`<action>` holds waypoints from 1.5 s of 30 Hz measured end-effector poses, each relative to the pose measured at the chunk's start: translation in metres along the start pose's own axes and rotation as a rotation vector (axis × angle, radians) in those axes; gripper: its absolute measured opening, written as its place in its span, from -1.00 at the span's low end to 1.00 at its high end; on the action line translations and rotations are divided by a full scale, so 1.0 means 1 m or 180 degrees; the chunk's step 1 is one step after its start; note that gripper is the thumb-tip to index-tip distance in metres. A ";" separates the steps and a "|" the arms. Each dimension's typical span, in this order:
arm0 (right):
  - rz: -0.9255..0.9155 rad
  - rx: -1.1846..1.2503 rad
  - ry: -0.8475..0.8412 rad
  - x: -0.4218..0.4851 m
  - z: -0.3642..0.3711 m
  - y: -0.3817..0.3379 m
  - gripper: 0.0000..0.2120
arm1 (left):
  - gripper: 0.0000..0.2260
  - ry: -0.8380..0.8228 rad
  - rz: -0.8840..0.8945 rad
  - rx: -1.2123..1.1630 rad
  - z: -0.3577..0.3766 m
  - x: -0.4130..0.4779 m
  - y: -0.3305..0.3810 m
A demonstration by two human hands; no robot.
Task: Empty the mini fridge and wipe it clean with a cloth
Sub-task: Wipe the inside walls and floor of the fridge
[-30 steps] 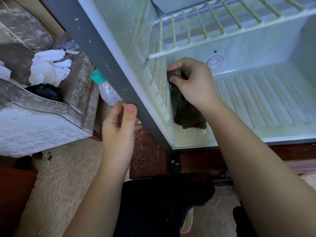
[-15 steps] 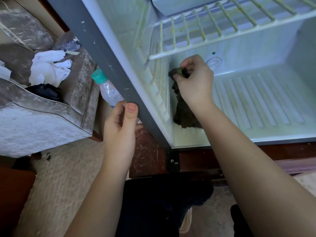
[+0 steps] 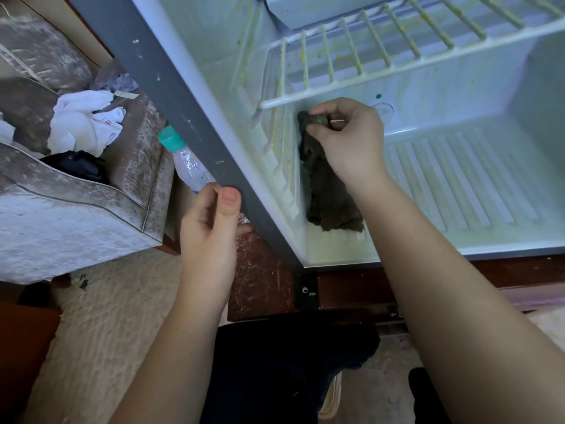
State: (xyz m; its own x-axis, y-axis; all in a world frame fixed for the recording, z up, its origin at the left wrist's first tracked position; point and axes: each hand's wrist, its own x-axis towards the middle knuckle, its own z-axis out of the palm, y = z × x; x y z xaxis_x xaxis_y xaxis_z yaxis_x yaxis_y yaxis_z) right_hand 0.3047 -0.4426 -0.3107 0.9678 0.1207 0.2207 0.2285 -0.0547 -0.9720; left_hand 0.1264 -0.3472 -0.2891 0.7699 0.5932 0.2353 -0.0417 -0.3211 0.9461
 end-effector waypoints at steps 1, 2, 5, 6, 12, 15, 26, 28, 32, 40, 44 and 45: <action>-0.0041 0.0102 -0.0012 0.000 0.005 0.000 -0.80 | -0.73 -0.0014 0.0008 -0.0006 0.000 0.000 -0.001; -0.0094 0.0185 -0.0020 -0.002 0.010 0.000 -0.77 | -0.72 -0.0033 0.0011 -0.0018 0.000 0.001 -0.001; -0.0254 0.0361 -0.0031 -0.004 0.011 -0.003 -0.72 | -0.59 -0.0059 0.0020 -0.0042 -0.001 0.002 -0.002; -0.0308 0.0405 -0.0065 -0.004 0.009 -0.004 -0.69 | -0.57 -0.0058 0.0015 -0.0060 -0.001 0.002 -0.002; -0.0799 0.0133 -0.0777 -0.019 -0.015 -0.018 -0.58 | -0.63 -0.0010 -0.0027 0.0023 0.000 -0.001 0.000; -0.0949 0.0041 -0.1141 -0.030 -0.027 -0.022 -0.59 | -0.63 0.0000 -0.0087 -0.0019 0.001 -0.002 0.002; -0.0943 -0.0044 -0.0075 -0.019 0.008 -0.011 -0.73 | -0.65 0.0018 -0.0061 -0.0045 0.001 -0.001 0.000; -0.0851 -0.0125 0.0168 -0.014 0.017 -0.006 -0.77 | -0.66 0.0024 -0.0051 -0.0046 0.001 0.000 -0.002; -0.0756 -0.0074 0.0170 -0.010 0.019 -0.004 -0.77 | -0.65 -0.0019 -0.0016 -0.0060 0.000 0.002 -0.003; -0.0885 0.0071 -0.0650 -0.054 -0.019 -0.027 -0.59 | -0.64 0.0002 -0.0078 -0.0100 0.002 -0.002 0.001; -0.0834 0.0221 -0.0955 -0.080 -0.034 -0.031 -0.61 | -0.61 0.0027 -0.0080 -0.0169 0.006 -0.004 0.004; -0.0825 0.0251 -0.0987 -0.082 -0.036 -0.031 -0.61 | -0.60 0.0031 -0.0074 -0.0186 0.006 -0.005 0.004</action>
State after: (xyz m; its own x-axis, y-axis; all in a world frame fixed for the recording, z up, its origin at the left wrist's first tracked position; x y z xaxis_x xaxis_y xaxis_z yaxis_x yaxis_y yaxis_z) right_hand 0.2216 -0.4861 -0.2957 0.7989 0.4142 0.4361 0.4401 0.0915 -0.8933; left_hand 0.1266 -0.3556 -0.2880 0.7648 0.6073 0.2150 -0.0613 -0.2636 0.9627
